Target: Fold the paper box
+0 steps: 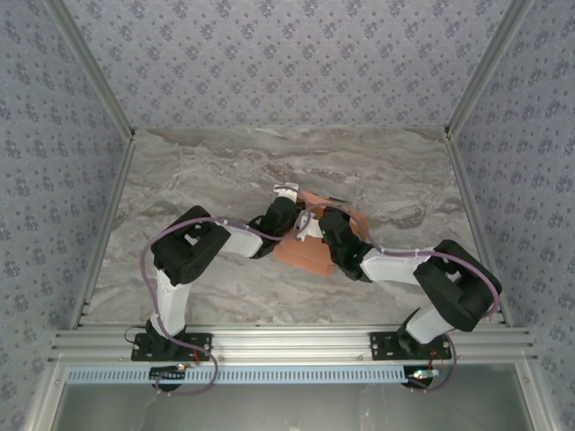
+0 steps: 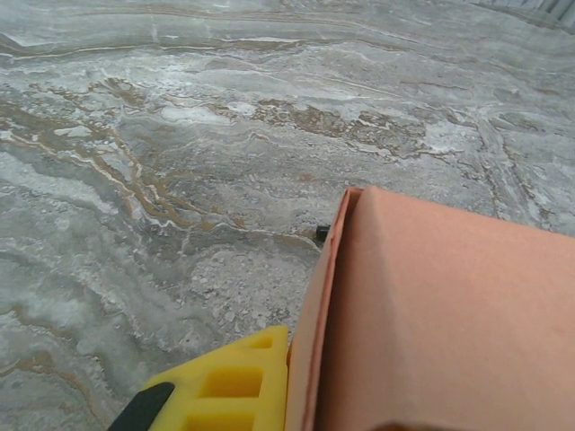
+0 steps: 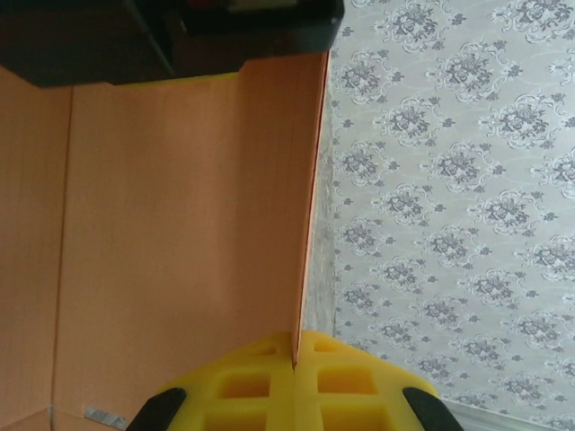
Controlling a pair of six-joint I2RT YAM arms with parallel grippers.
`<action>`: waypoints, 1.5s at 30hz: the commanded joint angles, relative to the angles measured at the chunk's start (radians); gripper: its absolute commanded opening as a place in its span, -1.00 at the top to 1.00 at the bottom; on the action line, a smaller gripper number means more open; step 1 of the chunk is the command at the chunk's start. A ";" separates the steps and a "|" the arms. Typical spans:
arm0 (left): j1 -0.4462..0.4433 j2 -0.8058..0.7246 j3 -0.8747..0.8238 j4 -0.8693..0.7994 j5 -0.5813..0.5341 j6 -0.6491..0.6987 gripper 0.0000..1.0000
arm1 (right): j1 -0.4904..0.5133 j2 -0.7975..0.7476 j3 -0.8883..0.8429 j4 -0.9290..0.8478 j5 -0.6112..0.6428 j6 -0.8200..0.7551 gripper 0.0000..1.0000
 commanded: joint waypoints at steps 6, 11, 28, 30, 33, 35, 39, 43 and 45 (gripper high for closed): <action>0.063 0.051 0.037 -0.074 -0.237 -0.078 1.00 | 0.015 0.004 -0.017 -0.125 -0.012 0.022 1.00; 0.066 0.018 0.002 0.034 -0.055 -0.002 0.71 | 0.007 0.004 -0.011 -0.135 -0.011 0.032 1.00; 0.118 -0.045 -0.114 0.096 0.246 0.134 0.09 | 0.000 0.004 0.002 -0.153 -0.008 0.040 1.00; 0.119 -0.049 -0.124 0.109 0.264 0.142 0.05 | 0.000 0.004 0.003 -0.156 -0.007 0.041 1.00; 0.122 -0.055 -0.135 0.117 0.284 0.154 -0.01 | -0.001 0.005 0.006 -0.159 -0.008 0.041 1.00; 0.123 -0.060 -0.142 0.120 0.289 0.163 -0.06 | -0.002 0.003 0.006 -0.160 -0.008 0.043 1.00; 0.124 -0.066 -0.153 0.115 0.291 0.178 -0.12 | -0.003 0.002 0.007 -0.162 -0.009 0.046 1.00; 0.123 -0.048 -0.130 0.089 0.272 0.190 -0.08 | -0.003 0.002 0.009 -0.165 -0.011 0.049 1.00; 0.124 -0.035 -0.114 0.082 0.262 0.190 -0.03 | -0.004 0.003 0.011 -0.168 -0.012 0.050 1.00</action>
